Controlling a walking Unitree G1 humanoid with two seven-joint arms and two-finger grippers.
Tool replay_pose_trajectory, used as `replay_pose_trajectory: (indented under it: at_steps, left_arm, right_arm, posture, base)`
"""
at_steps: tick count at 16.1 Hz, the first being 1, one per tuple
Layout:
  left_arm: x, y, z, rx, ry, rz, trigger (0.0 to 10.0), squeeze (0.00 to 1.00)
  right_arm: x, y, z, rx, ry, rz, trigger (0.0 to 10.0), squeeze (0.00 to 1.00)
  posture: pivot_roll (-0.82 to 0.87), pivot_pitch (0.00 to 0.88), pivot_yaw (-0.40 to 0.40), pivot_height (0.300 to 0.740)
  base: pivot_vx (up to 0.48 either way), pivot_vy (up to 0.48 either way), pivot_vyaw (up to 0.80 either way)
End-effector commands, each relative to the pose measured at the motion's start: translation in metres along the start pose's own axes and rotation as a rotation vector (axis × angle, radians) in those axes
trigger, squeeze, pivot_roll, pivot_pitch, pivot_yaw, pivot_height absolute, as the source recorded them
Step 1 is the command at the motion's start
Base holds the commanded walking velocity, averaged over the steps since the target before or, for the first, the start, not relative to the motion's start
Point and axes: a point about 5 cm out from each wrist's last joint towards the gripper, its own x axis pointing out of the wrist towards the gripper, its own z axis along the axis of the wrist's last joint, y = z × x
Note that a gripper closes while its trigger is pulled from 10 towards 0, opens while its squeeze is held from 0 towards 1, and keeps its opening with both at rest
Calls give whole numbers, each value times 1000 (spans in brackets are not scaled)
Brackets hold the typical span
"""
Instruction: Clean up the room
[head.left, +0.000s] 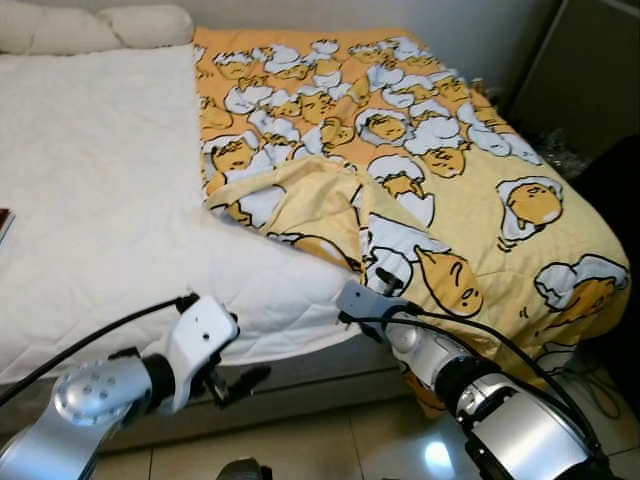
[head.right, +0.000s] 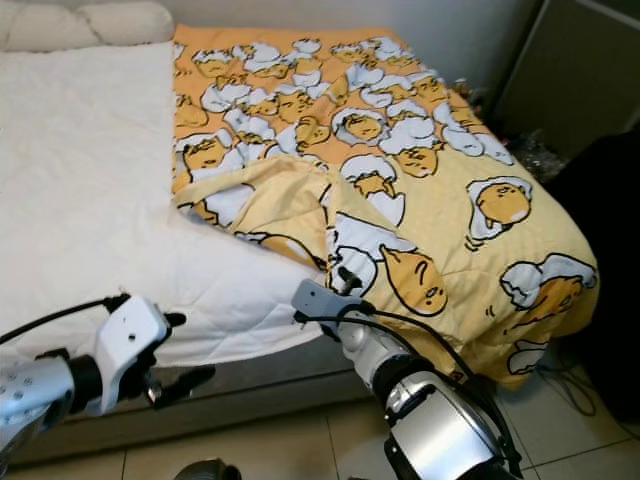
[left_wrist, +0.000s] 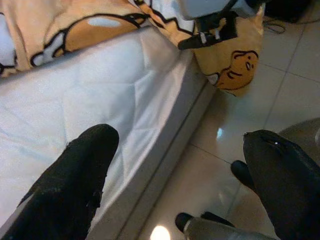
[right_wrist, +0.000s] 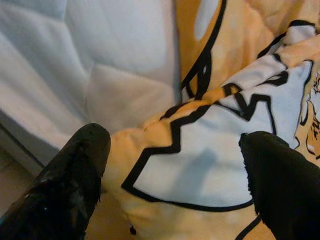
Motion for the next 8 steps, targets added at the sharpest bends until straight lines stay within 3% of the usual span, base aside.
replay_pose_trajectory:
  at_steps: [1, 2, 4, 8]
  left_arm:
    - [-5, -4, 3, 3, 2, -13, 10000, 0]
    - [-7, -6, 3, -1, 7, -12, 10000, 0]
    - [-8, -7, 3, -5, 13, -7, 10000, 0]
    - [-17, -11, 5, -4, 28, 18, 10000, 0]
  right_arm:
    - [-1, 0, -7, 4, 20, 3, 4235, 0]
    - [-2, 4, -10, 17, 32, 23, 3725, 0]
    - [-2, 4, -13, 28, 39, 23, 3725, 0]
    - [-3, -3, -20, -56, 43, -19, 1647, 0]
  posture:
    - [216, 64, -36, 740]
    - [219, 67, -38, 740]
    - [231, 85, -39, 740]
    - [266, 119, -41, 740]
  base:
    - [0, 0, 0]
    - [0, 0, 0]
    - [0, 0, 0]
    - [0, 0, 0]
